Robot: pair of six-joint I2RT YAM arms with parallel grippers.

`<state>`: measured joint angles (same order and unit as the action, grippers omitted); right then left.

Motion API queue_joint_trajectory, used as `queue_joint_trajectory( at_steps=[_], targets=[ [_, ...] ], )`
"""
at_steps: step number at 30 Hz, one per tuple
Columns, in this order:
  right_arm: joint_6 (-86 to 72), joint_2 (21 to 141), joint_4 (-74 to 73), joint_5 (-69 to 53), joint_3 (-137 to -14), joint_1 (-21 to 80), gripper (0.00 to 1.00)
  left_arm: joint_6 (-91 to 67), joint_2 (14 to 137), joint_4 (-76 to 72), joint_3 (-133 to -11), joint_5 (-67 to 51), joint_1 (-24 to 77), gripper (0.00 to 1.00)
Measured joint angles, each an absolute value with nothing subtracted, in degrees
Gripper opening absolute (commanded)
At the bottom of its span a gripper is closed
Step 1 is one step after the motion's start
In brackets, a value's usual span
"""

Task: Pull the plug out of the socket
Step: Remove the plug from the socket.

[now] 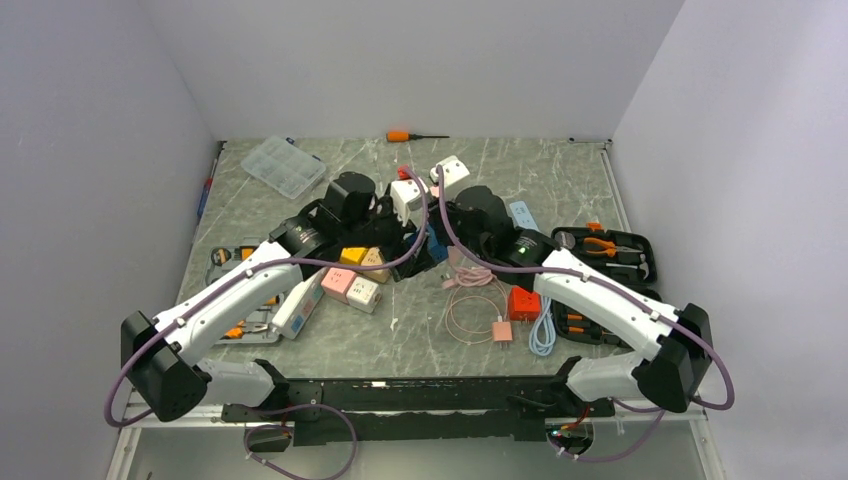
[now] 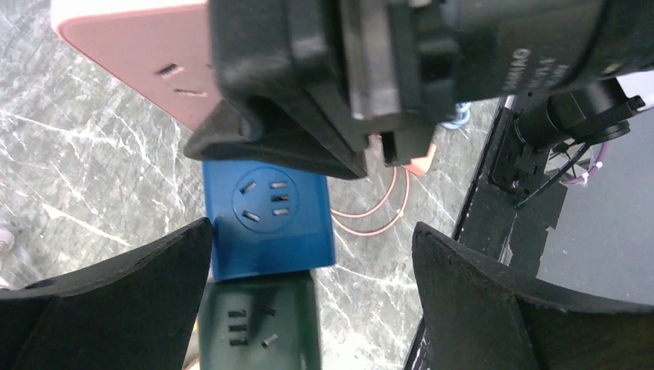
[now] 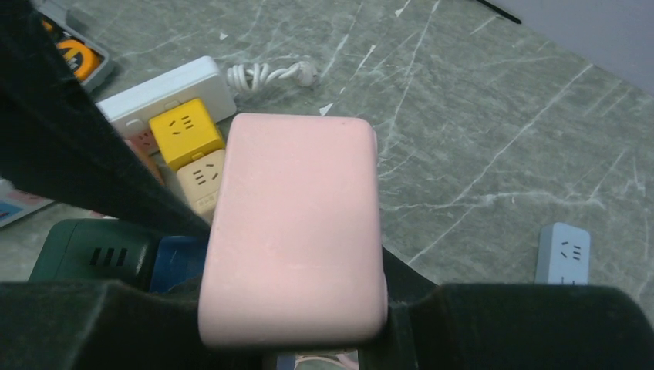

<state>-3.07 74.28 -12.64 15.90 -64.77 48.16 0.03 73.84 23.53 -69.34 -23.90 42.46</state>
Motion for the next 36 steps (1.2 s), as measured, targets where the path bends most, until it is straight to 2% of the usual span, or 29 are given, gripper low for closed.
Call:
queue_joint_trajectory(
  at_steps=[10, 21, 33, 36],
  targets=[
    [-6.2, 69.8, -11.4, 12.9, -64.6, 48.5, 0.00, -1.2, 75.1, 21.6, -67.9, -24.5, 42.4, 0.99],
    [-8.2, 67.7, -8.5, 11.4, -63.9, 48.5, 0.00, -1.2, 69.5, 19.5, -66.6, -25.0, 42.6, 0.99],
    [-8.6, 68.5, -10.2, 11.9, -63.9, 48.4, 0.00, 3.3, 71.1, 18.7, -66.2, -16.7, 47.1, 0.99],
    [-8.6, 69.0, -10.3, 12.0, -63.9, 48.4, 0.00, 4.5, 72.2, 18.7, -66.3, -15.0, 47.7, 0.91]
  ],
)
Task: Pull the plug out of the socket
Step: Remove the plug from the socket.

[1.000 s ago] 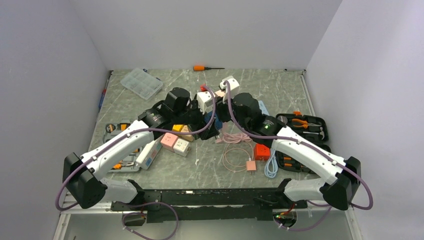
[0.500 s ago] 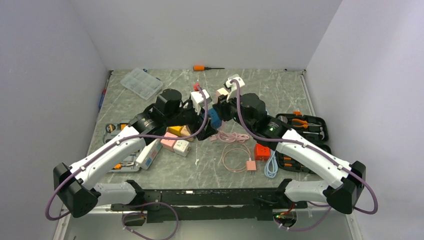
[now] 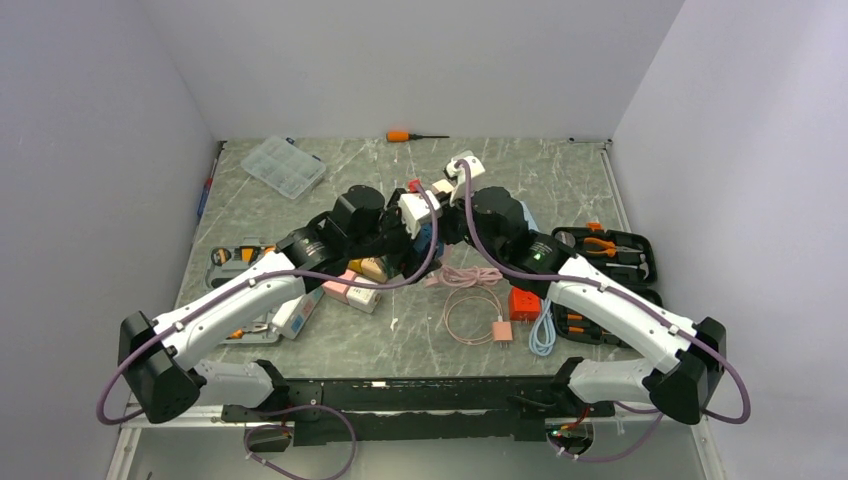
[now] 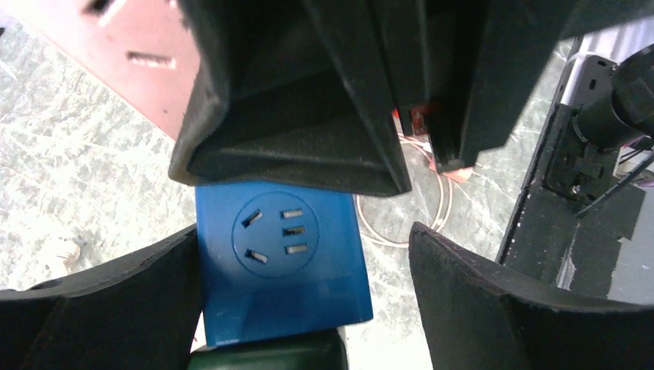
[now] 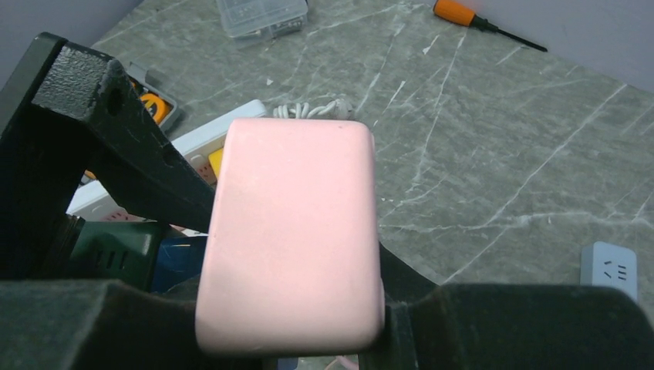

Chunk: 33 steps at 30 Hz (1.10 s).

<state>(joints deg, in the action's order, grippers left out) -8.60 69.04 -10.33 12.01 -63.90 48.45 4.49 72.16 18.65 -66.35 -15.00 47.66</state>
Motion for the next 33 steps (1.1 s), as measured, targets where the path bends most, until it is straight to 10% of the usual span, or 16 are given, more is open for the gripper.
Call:
queue_joint_trajectory(
  at_steps=[13, 20, 33],
  targets=[
    [-8.6, 69.9, -10.7, 13.4, -63.9, 48.8, 0.02, 6.8, 74.8, 18.3, -67.8, -11.9, 47.7, 0.01],
    [-9.2, 70.0, -10.7, 13.8, -63.9, 48.8, 0.71, 6.3, 74.8, 19.0, -68.3, -12.6, 47.7, 0.00],
    [-11.3, 68.2, -1.4, 14.7, -57.6, 48.8, 0.56, 4.7, 76.3, 23.6, -71.3, -14.0, 48.1, 0.00]
  ],
)
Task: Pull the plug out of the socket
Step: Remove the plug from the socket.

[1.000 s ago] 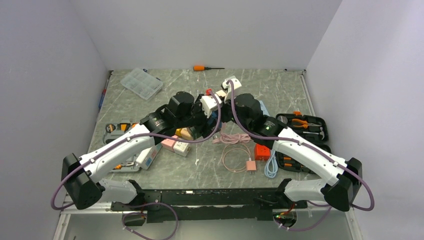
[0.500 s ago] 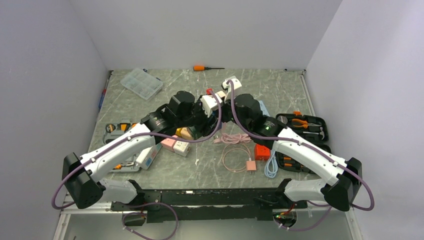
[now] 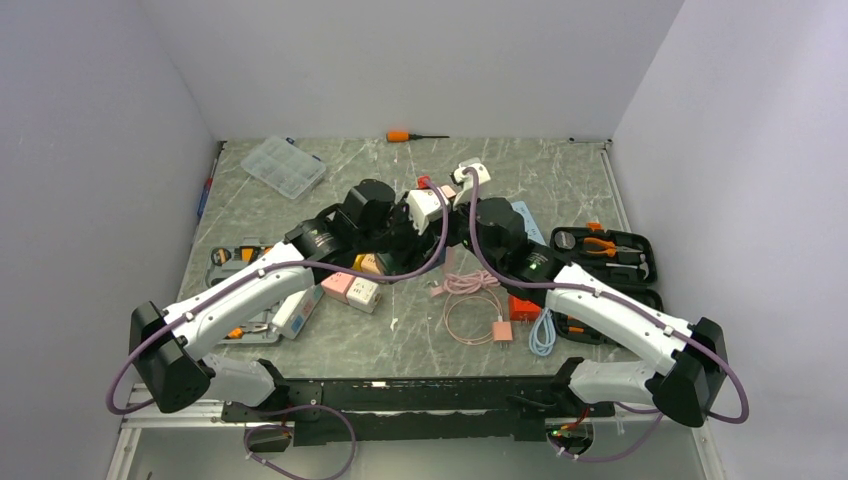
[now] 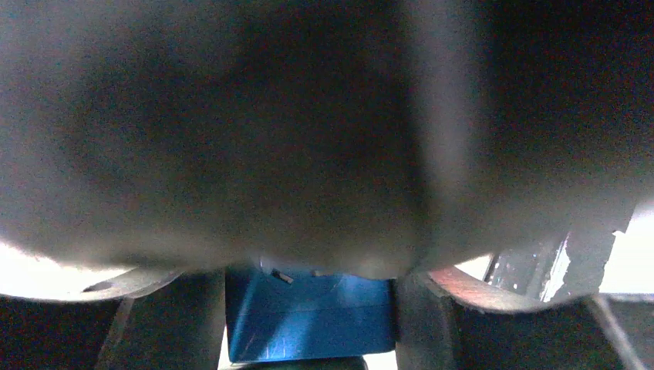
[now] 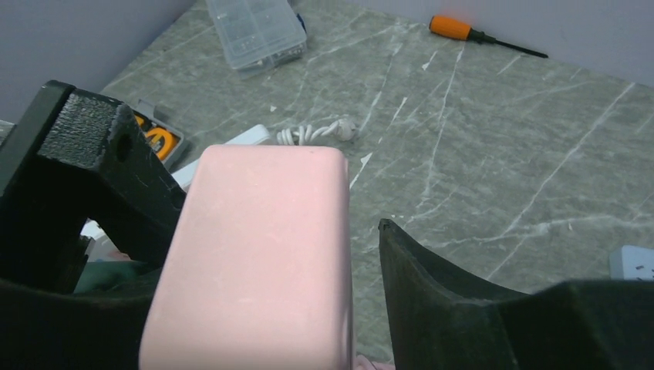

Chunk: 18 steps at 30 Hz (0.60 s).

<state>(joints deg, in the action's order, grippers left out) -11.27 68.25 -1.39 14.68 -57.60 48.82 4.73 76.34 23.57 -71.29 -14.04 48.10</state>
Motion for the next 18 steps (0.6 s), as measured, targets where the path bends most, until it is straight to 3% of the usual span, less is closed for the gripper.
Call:
queue_joint_trajectory(
  at_steps=[4, 8, 10, 12, 14, 16, 18],
  targets=[
    [-12.4, 68.1, 1.8, 14.7, -56.4, 48.9, 0.43, 4.8, 76.5, 23.9, -72.0, -13.5, 48.1, 0.00],
    [-12.9, 67.7, 5.5, 15.0, -54.6, 48.9, 0.15, 4.8, 77.0, 25.3, -73.6, -13.1, 47.9, 0.00],
    [-12.4, 67.7, 6.1, 15.1, -54.3, 48.8, 0.19, 4.8, 77.0, 26.6, -74.2, -13.2, 47.8, 0.00],
    [-12.4, 67.7, 6.4, 15.1, -54.2, 48.9, 0.39, 4.9, 77.0, 26.8, -74.3, -13.1, 47.5, 0.00],
    [-12.7, 67.7, 6.9, 14.9, -53.9, 48.8, 0.44, 4.9, 77.0, 26.9, -74.3, -13.3, 47.2, 0.00],
    [-13.8, 67.7, 8.0, 14.5, -53.4, 48.8, 0.35, 4.9, 77.0, 26.8, -74.3, -13.2, 46.7, 0.00],
    [-14.5, 67.5, 9.1, 14.0, -52.9, 48.6, 0.15, 4.9, 77.0, 26.7, -74.3, -13.2, 46.0, 0.00]
  ],
)
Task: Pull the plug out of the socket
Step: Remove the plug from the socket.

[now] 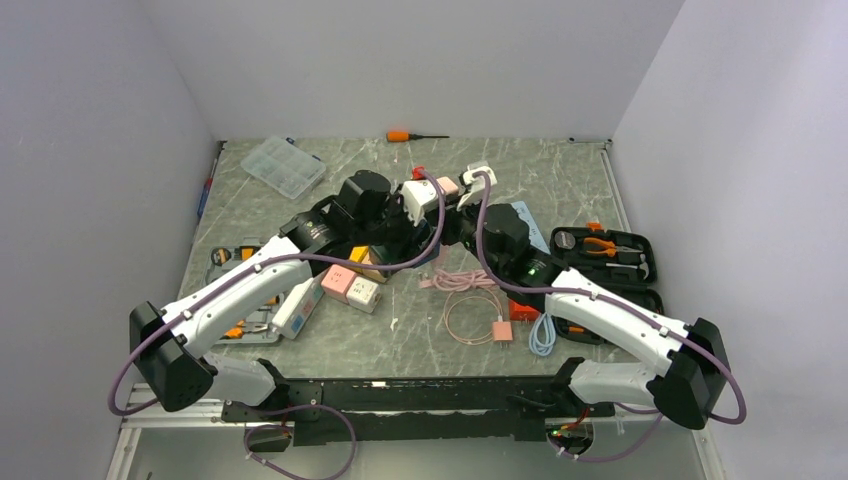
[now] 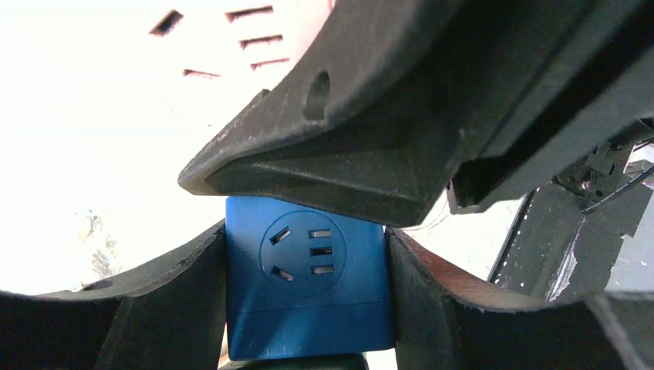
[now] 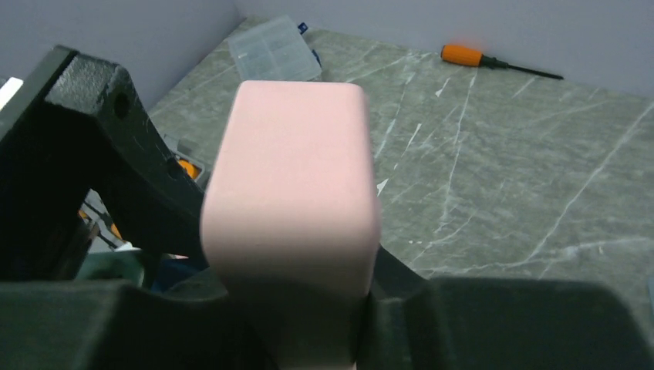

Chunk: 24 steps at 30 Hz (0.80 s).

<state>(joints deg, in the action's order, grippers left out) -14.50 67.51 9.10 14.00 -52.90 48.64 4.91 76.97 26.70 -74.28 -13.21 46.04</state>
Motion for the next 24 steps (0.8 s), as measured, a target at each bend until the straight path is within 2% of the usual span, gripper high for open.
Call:
queue_joint_trajectory(
  at_steps=[2, 14, 24],
  targets=[
    [-13.7, 67.5, 9.5, 13.5, -52.3, 48.1, 0.00, 4.9, 76.9, 26.9, -74.3, -13.6, 45.8, 0.00],
    [-11.5, 67.4, 10.5, 12.4, -51.6, 47.7, 0.00, 5.9, 76.9, 27.4, -74.3, -14.9, 45.1, 0.00],
    [-2.9, 69.3, 7.6, 10.6, -55.9, 47.6, 0.00, 6.9, 76.6, 26.0, -74.3, -16.2, 44.2, 0.00]
  ],
)
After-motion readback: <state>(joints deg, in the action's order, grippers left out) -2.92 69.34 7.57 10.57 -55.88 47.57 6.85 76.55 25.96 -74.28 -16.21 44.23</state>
